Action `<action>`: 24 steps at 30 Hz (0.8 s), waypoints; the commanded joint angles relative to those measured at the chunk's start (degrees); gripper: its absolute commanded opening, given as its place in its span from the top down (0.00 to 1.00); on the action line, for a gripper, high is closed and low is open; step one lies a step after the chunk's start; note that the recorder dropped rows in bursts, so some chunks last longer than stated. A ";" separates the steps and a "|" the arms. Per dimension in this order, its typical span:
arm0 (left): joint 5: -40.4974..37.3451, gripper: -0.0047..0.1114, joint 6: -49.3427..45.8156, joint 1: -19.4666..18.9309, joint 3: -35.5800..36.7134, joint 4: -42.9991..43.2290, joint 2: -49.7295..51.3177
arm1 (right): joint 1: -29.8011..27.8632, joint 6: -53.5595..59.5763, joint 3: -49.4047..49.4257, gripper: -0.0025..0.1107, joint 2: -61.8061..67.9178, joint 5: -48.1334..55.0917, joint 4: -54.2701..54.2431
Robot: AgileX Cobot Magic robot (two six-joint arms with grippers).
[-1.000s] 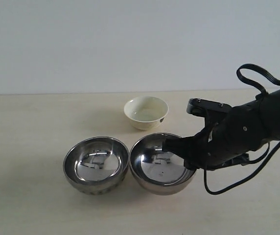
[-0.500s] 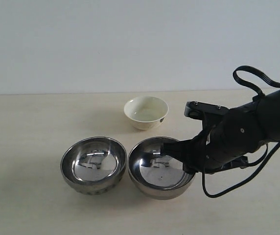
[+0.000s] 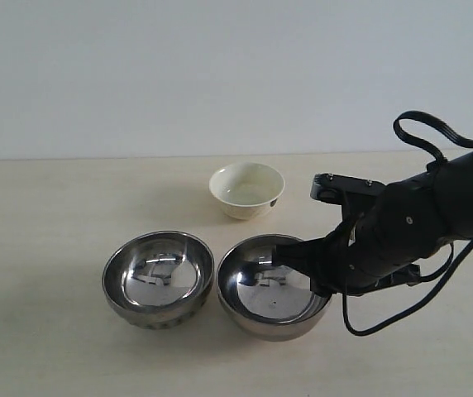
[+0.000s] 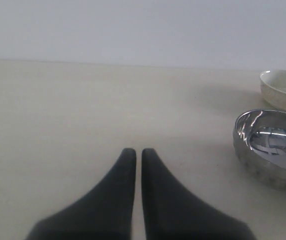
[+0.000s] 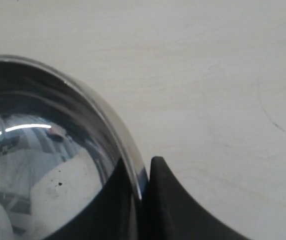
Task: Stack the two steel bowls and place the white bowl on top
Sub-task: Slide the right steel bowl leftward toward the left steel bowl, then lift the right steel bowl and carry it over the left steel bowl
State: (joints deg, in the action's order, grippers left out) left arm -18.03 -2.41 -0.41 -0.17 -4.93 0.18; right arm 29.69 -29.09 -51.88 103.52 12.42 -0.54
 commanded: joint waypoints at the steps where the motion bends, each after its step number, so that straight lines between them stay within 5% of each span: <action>1: 0.43 0.93 0.27 0.29 0.17 0.00 -0.18 | 0.13 1.20 -0.37 0.98 0.03 -0.37 -0.17; 7: 0.43 0.93 0.27 0.29 0.17 0.00 -0.18 | 0.13 3.04 -0.37 0.98 0.03 -0.81 -0.17; 16: 0.43 0.93 0.27 0.29 0.17 0.00 -0.18 | 0.13 2.68 -0.37 0.48 0.03 -1.69 -0.17; 24: 0.43 0.93 0.27 0.29 0.17 0.00 -0.18 | 0.13 3.18 -1.00 0.48 -4.19 -4.19 -0.05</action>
State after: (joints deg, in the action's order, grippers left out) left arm -18.03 -2.41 -0.41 -0.17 -4.93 0.18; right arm 29.69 -26.63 -51.88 102.04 8.94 -0.79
